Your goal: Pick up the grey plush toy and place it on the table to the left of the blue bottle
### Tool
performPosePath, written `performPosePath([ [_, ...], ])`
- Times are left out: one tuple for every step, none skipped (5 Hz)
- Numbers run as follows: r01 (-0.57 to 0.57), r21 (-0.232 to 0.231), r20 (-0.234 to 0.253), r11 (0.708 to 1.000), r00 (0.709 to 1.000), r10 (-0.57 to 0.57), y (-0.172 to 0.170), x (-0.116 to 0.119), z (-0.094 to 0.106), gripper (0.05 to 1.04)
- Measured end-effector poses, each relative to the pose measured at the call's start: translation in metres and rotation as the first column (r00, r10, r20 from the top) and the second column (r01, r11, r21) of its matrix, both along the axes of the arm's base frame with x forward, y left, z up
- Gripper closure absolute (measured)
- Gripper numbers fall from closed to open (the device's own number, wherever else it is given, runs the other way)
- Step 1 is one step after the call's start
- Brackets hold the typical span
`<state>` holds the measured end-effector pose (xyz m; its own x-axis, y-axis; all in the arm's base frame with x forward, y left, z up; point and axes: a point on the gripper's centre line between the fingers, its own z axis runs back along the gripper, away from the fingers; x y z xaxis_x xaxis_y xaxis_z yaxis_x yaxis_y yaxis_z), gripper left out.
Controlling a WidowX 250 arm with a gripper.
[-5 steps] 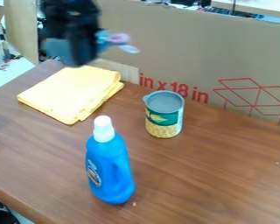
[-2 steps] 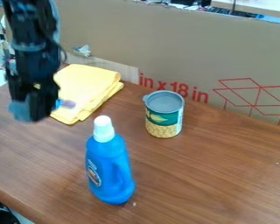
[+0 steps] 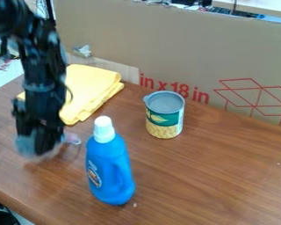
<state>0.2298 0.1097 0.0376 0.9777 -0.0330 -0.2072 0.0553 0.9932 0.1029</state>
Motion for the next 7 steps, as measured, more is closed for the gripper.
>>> performPosePath([
  [-0.032, -0.003, 0.002, 0.999, 0.999, 0.032, 0.007, -0.006, -0.008, 0.547],
  [-0.087, -0.008, -0.019, 0.996, 0.996, 0.087, 0.011, -0.019, -0.012, 0.547],
  [-0.134, -0.023, -0.038, 0.991, 0.990, 0.133, 0.013, -0.026, -0.011, 0.505],
  [-0.148, -0.062, 0.022, 0.987, 0.989, 0.149, 0.008, -0.017, 0.009, 0.198],
  [-0.076, -0.078, 0.115, 0.994, 0.990, 0.084, 0.002, 0.015, 0.036, 0.073],
  [0.003, -0.079, 0.165, 0.997, 0.986, 0.010, -0.012, 0.034, 0.063, 0.077],
  [0.057, -0.069, 0.204, 0.996, 0.978, -0.042, -0.025, 0.042, 0.091, 0.080],
])
